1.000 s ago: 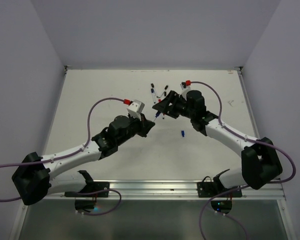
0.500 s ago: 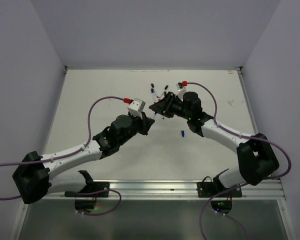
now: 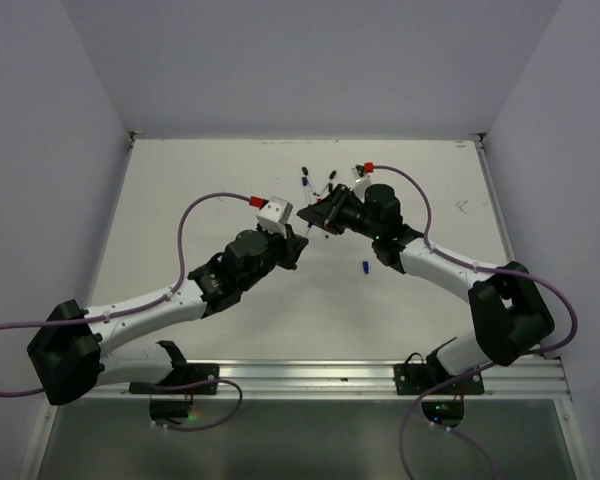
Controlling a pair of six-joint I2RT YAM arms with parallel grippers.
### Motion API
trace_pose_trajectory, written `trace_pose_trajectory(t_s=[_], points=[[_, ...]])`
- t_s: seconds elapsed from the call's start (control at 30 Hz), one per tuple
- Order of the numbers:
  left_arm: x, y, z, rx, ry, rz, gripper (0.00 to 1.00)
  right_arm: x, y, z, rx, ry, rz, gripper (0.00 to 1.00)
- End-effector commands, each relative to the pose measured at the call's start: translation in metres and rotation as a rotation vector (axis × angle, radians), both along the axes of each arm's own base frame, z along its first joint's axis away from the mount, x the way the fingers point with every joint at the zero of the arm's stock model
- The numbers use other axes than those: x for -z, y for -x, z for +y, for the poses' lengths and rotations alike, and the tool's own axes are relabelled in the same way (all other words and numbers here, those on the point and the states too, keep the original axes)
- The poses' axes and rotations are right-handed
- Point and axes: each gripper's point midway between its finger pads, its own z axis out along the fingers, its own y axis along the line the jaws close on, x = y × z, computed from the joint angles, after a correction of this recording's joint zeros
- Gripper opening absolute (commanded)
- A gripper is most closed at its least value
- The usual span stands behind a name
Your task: Open the pen caps
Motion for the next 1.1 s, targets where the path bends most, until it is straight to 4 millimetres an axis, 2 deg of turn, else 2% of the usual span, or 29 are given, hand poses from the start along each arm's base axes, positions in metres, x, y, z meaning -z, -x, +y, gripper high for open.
trace_pose_trajectory(t_s=[0.0,0.07,0.17,0.23,0.27,0.33,0.37,0.4,0.43,0.47,0.5,0.53,0.57,0.6,0.67,0.7,0.77,0.97,1.03,1.07], points=[[-0.015,-0.006,-0.005,-0.009,-0.001,-0.038,0.0,-0.012,0.004,0.009,-0.037,-0.054,-0.033,0.17],[-0.015,-0.006,-0.006,-0.007,-0.006,-0.038,0.0,-0.011,0.004,0.01,-0.04,-0.052,-0.029,0.01],[-0.015,-0.004,-0.013,0.027,-0.013,-0.029,0.0,-0.016,0.004,0.011,-0.048,-0.069,-0.045,0.0],[-0.022,0.006,-0.026,0.115,0.013,-0.025,0.0,-0.019,0.004,0.012,-0.057,-0.08,-0.059,0.0],[-0.03,0.012,-0.032,0.157,0.045,-0.032,0.0,-0.022,0.008,0.014,-0.08,-0.092,-0.068,0.0],[-0.039,0.037,-0.046,0.322,0.126,-0.003,0.0,-0.033,0.006,0.016,-0.096,-0.145,-0.116,0.0],[-0.057,0.038,-0.046,0.361,0.197,-0.031,0.0,-0.057,0.011,0.019,-0.146,-0.216,-0.215,0.0],[-0.065,0.044,-0.047,0.399,0.242,-0.03,0.0,-0.056,0.012,0.02,-0.16,-0.253,-0.214,0.0],[-0.067,0.066,-0.052,0.522,0.303,0.012,0.0,-0.06,0.013,0.02,-0.175,-0.277,-0.232,0.0],[-0.087,0.071,-0.052,0.569,0.375,-0.035,0.0,-0.066,0.015,0.021,-0.195,-0.306,-0.252,0.0],[-0.097,0.074,-0.049,0.598,0.417,-0.047,0.0,-0.085,0.021,0.021,-0.228,-0.371,-0.311,0.0],[-0.099,0.096,-0.048,0.705,0.483,0.009,0.0,-0.084,0.021,0.022,-0.238,-0.384,-0.316,0.0],[-0.123,0.105,-0.044,0.767,0.555,-0.067,0.0,-0.087,0.023,0.024,-0.26,-0.402,-0.335,0.0],[-0.13,0.11,-0.041,0.805,0.581,-0.077,0.0,-0.101,0.031,0.023,-0.298,-0.449,-0.379,0.0],[-0.151,0.13,-0.036,0.91,0.638,-0.118,0.0,-0.105,0.035,0.024,-0.338,-0.491,-0.402,0.0],[-0.155,0.14,-0.033,0.96,0.649,-0.128,0.0,-0.121,0.043,0.02,-0.364,-0.549,-0.452,0.0],[-0.165,0.147,-0.03,0.992,0.68,-0.137,0.0,-0.123,0.043,0.019,-0.38,-0.579,-0.467,0.0],[-0.16,0.156,-0.027,1.035,0.677,-0.108,0.0,-0.124,0.048,0.023,-0.436,-0.551,-0.509,0.0],[-0.154,0.151,-0.027,1.006,0.648,-0.108,0.0,-0.122,0.049,0.023,-0.451,-0.541,-0.511,0.0],[-0.147,0.144,-0.025,0.96,0.618,-0.069,0.0,-0.113,0.048,0.023,-0.454,-0.517,-0.479,0.0]])
